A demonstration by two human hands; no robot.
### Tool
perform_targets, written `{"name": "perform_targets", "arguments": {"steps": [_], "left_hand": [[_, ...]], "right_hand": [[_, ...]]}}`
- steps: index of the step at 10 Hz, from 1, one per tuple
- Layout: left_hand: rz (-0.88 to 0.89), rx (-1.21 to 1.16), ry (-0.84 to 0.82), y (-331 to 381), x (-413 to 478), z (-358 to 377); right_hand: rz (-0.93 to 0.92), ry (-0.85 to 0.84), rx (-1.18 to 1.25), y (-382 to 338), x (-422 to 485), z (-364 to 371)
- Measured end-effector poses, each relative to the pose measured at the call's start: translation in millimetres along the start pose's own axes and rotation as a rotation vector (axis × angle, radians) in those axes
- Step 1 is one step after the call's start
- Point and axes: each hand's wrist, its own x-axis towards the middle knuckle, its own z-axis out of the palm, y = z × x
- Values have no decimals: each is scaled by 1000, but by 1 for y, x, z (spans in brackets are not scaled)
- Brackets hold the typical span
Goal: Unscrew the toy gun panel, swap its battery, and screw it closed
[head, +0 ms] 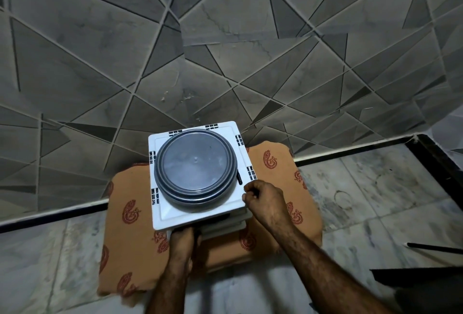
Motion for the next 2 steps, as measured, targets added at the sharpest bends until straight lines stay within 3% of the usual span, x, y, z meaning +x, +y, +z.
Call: {"name": "perform_targets", "arguments": {"steps": [2], "left_hand": [[183,382,-216,2,-57,-15]], "right_hand": [[55,-14,125,-6,-18,-11]]}}
